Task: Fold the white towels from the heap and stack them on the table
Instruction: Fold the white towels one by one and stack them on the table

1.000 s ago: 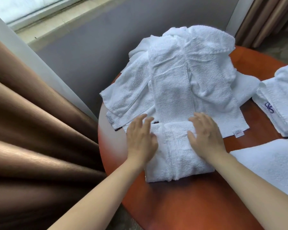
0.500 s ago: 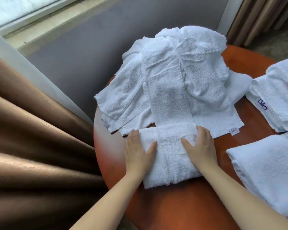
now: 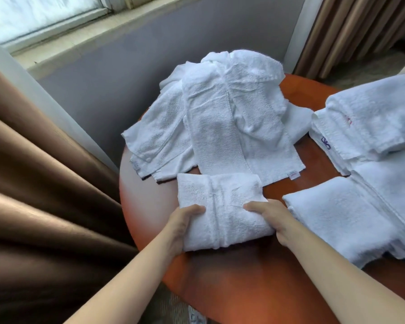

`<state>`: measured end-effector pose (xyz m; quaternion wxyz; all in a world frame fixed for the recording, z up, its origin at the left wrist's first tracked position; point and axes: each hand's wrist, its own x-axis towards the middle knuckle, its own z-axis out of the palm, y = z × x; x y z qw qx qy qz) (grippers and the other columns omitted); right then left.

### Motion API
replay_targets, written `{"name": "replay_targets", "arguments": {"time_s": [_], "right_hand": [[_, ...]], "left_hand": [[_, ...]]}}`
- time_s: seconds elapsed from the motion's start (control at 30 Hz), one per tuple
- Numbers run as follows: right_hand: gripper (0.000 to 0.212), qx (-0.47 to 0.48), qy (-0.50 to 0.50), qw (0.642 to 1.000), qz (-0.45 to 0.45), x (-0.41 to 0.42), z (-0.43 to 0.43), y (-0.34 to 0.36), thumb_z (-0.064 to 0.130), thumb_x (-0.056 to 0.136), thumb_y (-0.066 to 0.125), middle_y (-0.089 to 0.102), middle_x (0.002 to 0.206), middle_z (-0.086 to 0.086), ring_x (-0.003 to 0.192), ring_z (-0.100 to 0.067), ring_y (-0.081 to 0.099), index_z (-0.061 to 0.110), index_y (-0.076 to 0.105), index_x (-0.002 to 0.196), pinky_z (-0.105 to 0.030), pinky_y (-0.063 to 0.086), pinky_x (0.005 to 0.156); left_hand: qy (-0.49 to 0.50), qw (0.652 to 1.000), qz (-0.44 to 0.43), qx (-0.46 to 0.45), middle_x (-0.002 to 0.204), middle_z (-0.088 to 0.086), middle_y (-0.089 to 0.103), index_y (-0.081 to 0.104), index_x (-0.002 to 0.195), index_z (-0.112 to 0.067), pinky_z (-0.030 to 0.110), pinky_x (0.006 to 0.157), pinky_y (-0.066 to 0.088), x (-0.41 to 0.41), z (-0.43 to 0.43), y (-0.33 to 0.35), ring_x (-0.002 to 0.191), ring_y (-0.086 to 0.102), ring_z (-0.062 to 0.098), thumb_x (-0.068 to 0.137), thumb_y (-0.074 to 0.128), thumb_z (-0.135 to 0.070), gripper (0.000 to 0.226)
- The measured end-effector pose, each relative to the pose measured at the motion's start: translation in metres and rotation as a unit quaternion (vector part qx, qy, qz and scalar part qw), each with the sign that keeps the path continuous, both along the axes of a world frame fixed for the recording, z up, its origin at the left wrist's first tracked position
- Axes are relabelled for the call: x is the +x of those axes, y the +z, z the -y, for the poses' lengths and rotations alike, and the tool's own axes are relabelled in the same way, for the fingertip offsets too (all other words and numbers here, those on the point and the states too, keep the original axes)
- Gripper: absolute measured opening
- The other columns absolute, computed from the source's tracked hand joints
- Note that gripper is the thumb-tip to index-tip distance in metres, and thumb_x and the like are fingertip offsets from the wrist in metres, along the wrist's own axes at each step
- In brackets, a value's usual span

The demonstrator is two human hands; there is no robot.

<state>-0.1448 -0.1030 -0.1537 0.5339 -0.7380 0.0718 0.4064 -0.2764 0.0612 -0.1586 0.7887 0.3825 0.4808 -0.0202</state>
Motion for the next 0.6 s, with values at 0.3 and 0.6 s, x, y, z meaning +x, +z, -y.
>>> {"name": "replay_targets", "arguments": {"time_s": [0.3,0.6], "right_hand": [[0.025,0.035,-0.032,0.993,0.111,0.028,0.091,0.070,0.006,0.080,0.071,0.071,0.102,-0.010,0.093,-0.026,0.069,0.010,0.064,0.104,-0.035,0.054,0.075],[0.043,0.207,-0.341,0.917,-0.018,0.035,0.185,0.048,0.018,0.079,0.072,0.070,0.112,-0.009,0.102,-0.021,0.066,0.009,0.062,0.120,-0.032,0.052,0.077]], "left_hand": [[-0.072,0.981,0.178,-0.039,0.103,0.013,0.072,0.052,0.131,-0.009,0.040,0.059,0.057,0.035,0.074,0.033,0.082,0.072,0.030,0.062,0.065,-0.009,0.071],[-0.023,0.974,0.224,-0.027,0.125,0.013,0.064,0.046,0.133,-0.020,0.059,0.088,0.052,0.079,0.206,0.000,0.110,0.064,0.035,0.072,0.070,-0.006,0.067]]}}
